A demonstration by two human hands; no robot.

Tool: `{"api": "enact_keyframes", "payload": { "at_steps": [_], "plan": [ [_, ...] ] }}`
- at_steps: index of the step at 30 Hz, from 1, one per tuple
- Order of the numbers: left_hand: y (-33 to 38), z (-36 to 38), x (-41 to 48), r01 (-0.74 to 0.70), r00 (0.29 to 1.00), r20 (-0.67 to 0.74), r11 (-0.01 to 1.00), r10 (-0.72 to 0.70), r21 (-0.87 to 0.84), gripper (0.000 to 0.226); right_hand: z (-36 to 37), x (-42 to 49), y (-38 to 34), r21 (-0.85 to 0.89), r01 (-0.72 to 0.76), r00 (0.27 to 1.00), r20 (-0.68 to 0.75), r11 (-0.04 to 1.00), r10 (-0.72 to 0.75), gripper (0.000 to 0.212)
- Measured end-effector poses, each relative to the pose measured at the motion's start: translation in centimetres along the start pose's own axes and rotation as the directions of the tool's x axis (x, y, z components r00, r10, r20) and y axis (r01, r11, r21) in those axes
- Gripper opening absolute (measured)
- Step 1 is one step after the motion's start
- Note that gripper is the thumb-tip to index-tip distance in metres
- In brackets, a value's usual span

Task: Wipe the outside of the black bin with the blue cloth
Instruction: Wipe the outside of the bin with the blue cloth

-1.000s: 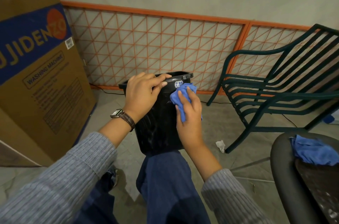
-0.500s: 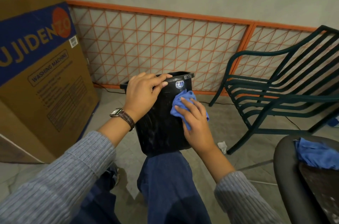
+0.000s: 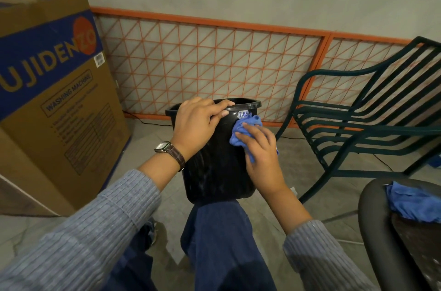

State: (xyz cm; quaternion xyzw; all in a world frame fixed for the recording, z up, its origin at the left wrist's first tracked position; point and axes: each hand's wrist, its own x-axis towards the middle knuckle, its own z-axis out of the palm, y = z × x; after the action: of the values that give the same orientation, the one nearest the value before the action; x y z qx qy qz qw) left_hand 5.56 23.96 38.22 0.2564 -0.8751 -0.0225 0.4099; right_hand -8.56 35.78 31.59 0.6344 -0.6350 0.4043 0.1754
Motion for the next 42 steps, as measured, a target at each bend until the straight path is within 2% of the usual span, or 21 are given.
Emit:
{"api": "enact_keyframes", "payload": {
  "at_steps": [3,7,9,12,14,17,21,27,30,32,35,37,39,41,42],
  "plan": [
    [0.2,0.2,0.0,-0.019,1.000,-0.004,1.000,0.019,0.008,0.031,0.6,0.7,-1.6,-0.012,-0.061,0.998,-0.029,0.998,0.061,0.037],
    [-0.2,-0.1,-0.1,-0.007,1.000,-0.001,1.000,0.007,0.000,0.032,0.0,-0.3,-0.7,-0.038,0.068,0.987,0.148,0.997,-0.062,0.036],
    [-0.1,-0.2,0.0,-0.010,1.000,0.010,1.000,0.010,0.007,0.033,-1.3,0.4,-0.5,-0.004,0.056,0.984,0.170,0.998,-0.055,0.039],
    [0.3,-0.2,0.0,-0.014,1.000,0.025,0.999,0.013,0.036,0.033,-2.7,2.6,-2.0,0.057,-0.070,0.981,0.185,0.996,0.058,0.068],
    [0.4,-0.3,0.0,-0.013,0.999,0.040,0.998,0.011,0.056,0.032,-2.9,3.6,-2.7,-0.026,-0.082,0.961,0.262,0.996,0.086,0.079],
    [0.3,-0.7,0.1,-0.064,0.993,0.100,0.995,0.056,0.080,0.032,-3.1,4.3,-2.9,-0.135,-0.057,0.933,0.346,0.989,0.100,0.079],
    [-1.6,-2.3,-0.4,-0.074,0.983,0.172,0.996,0.064,0.047,0.036,-3.7,4.5,-1.6,-0.010,-0.073,0.920,0.385,0.997,0.071,0.072],
    [-3.4,-2.0,-0.8,0.151,0.983,0.144,0.955,-0.117,-0.256,0.043,-3.5,3.9,0.4,0.169,-0.106,0.944,0.326,0.980,0.046,0.057],
    [-3.4,-1.3,-0.6,0.199,0.979,0.106,0.935,-0.175,-0.294,0.035,-1.8,2.0,0.7,0.324,-0.200,0.980,0.060,0.925,0.191,0.046],
    [-3.4,-1.1,-0.7,0.205,0.978,0.091,0.934,-0.186,-0.291,0.024,0.2,0.3,0.3,0.364,-0.319,0.935,-0.029,0.875,0.352,0.040],
    [-2.7,-0.8,-0.5,0.210,0.977,0.085,0.944,-0.195,-0.255,0.020,2.7,-1.1,-0.8,0.452,-0.407,0.869,-0.078,0.794,0.489,0.043],
    [-2.5,-0.8,-0.4,0.211,0.977,0.079,0.948,-0.198,-0.236,0.021,3.1,-0.5,-1.0,0.617,-0.465,0.762,-0.087,0.635,0.642,0.038],
    [-2.6,-0.9,-0.5,0.211,0.977,0.075,0.947,-0.199,-0.243,0.021,2.8,0.6,-0.6,0.737,-0.482,0.651,-0.061,0.473,0.757,0.034],
    [-2.6,-1.1,-0.7,0.214,0.977,0.080,0.941,-0.200,-0.262,0.020,2.1,2.1,-0.2,0.776,-0.451,0.604,-0.099,0.441,0.791,0.033],
    [-2.5,-1.2,-0.7,0.213,0.977,0.080,0.939,-0.198,-0.271,0.021,1.7,3.1,-0.1,0.788,-0.427,0.604,-0.117,0.444,0.789,0.032]
  ]
}}
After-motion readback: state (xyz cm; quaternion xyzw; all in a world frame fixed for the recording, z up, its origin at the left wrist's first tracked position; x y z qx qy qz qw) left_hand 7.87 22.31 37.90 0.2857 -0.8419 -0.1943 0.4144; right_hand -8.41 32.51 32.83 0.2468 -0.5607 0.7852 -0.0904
